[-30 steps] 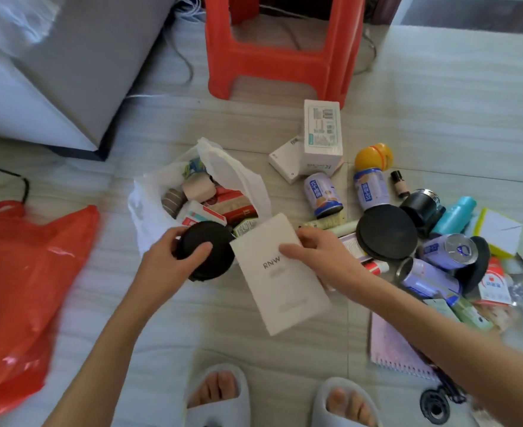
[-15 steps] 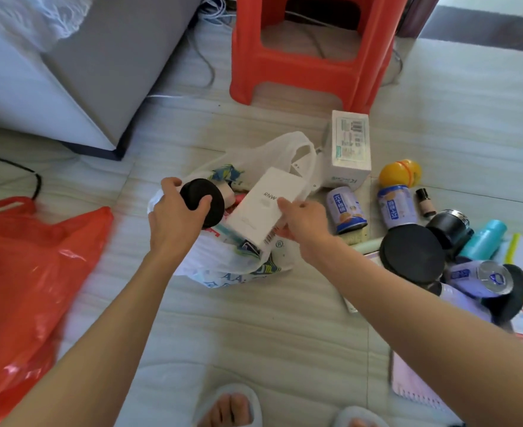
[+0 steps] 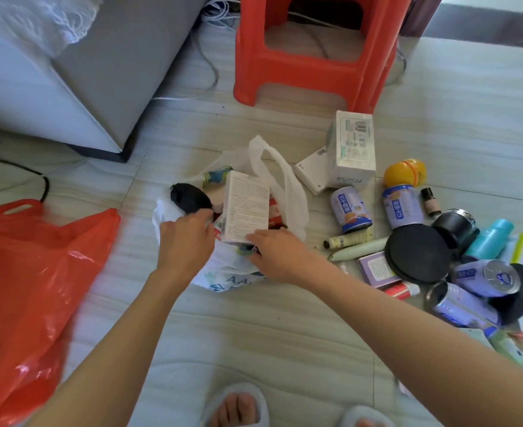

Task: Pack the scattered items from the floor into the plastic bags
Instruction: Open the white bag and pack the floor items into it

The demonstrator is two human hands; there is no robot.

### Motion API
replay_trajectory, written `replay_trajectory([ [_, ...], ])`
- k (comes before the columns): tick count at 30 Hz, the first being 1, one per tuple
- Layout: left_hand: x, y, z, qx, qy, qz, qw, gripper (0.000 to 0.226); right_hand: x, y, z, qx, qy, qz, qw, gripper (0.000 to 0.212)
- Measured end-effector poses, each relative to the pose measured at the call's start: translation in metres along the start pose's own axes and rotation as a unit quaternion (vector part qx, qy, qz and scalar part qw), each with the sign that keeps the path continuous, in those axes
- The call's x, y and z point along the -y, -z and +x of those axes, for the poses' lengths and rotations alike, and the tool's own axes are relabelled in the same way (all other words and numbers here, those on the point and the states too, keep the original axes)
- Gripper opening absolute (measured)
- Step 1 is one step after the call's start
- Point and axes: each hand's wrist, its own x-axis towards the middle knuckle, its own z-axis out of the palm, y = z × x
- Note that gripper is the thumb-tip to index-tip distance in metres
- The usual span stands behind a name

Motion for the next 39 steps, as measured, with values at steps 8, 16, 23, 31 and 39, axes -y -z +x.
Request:
replay_trajectory([
  [8,-0.037,-0.022,-0.060,-0.079,-0.131,-0.069,0.986,0.025,-0.041,-0.019,-0.097,-0.038,0.057,-0.017,0.998,0.039],
  [16,-0.111,-0.092,-0.084,0.135,-0.496,0.150,0.844,0.049,-0.144,-0.094,-0.158,-0.022,-0.176,-0.052,0.983,0.038],
  [23,-0.184,-0.131,-0.052,0.293,-0.465,0.287,0.784,0.057,-0.183,-0.098,-0.153,-0.068,-0.180,-0.161,0.968,0.041],
  [31,-0.158,-0.147,-0.052,0.179,-0.418,0.160,0.876,0.025,-0.194,-0.098,-0.141,-0.035,-0.139,-0.221,0.965,0.039],
  [39,-0.160,-0.124,-0.061,0.244,-0.225,-0.055,0.942,0.031,-0.170,-0.096,-0.155,-0.142,-0.271,0.102,0.946,0.023],
])
